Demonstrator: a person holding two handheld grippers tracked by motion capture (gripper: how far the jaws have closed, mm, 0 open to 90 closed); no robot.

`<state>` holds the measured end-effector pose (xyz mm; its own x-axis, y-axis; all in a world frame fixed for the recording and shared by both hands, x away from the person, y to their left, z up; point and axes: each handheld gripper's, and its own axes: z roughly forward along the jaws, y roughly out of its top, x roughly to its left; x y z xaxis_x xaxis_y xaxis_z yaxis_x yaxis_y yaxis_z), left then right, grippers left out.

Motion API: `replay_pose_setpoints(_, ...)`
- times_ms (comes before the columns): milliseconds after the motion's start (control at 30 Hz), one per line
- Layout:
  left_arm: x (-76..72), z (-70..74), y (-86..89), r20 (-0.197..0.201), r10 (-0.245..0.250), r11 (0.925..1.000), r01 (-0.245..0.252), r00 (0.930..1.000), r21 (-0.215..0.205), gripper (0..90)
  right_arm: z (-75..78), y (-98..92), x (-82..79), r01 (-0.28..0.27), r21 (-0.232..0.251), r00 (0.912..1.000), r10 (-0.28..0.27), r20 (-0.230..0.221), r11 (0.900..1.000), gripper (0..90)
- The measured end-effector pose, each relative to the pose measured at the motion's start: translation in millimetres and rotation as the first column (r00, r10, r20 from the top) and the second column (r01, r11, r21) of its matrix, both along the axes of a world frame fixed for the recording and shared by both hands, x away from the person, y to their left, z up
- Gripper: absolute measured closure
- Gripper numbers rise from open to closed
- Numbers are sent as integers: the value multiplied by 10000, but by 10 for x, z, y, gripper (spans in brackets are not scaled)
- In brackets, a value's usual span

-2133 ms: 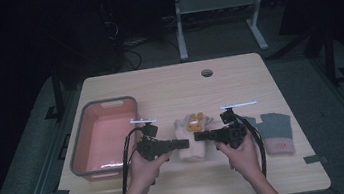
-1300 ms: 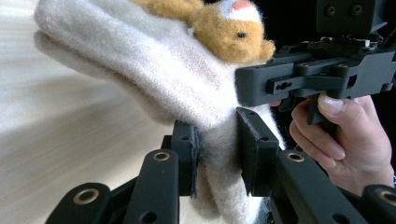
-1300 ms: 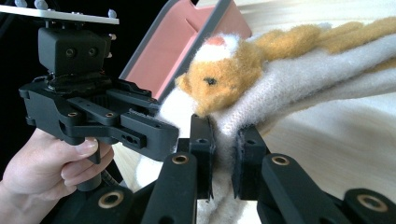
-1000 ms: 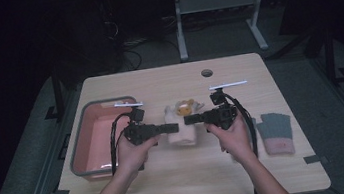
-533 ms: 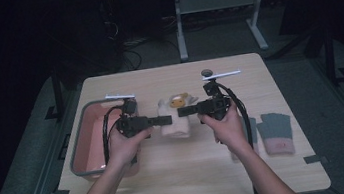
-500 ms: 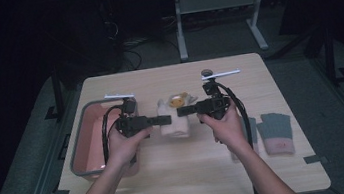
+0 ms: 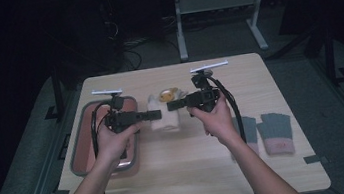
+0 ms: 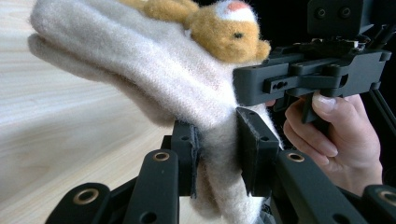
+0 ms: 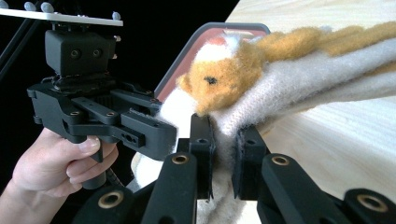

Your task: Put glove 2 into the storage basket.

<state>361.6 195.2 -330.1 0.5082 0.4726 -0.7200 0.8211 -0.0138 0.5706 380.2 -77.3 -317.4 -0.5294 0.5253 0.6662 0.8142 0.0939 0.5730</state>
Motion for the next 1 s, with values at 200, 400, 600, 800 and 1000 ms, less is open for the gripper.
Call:
replay_pose_setpoints(200,30,81,88,40,97,10000,-97,9999,-10,702,97,95,44,-82,-97,9999,83,126,9999,806)
replay_pose_setpoints(400,53,178,192,96,228,9997,-228,9997,21,701,185,199,95,-154,-23,9997,154,197,9999,807)
replay_pose_setpoints(600,61,231,308,68,386,9993,-386,9992,19,701,233,312,155,-329,23,9993,329,171,9995,807)
replay_pose_setpoints(800,57,268,416,131,507,9987,-508,9986,40,700,268,424,194,-478,47,9987,477,203,9988,806)
replay_pose_setpoints(1000,49,284,562,99,671,9977,-671,9977,17,699,303,578,231,-671,-30,9974,671,258,9977,806)
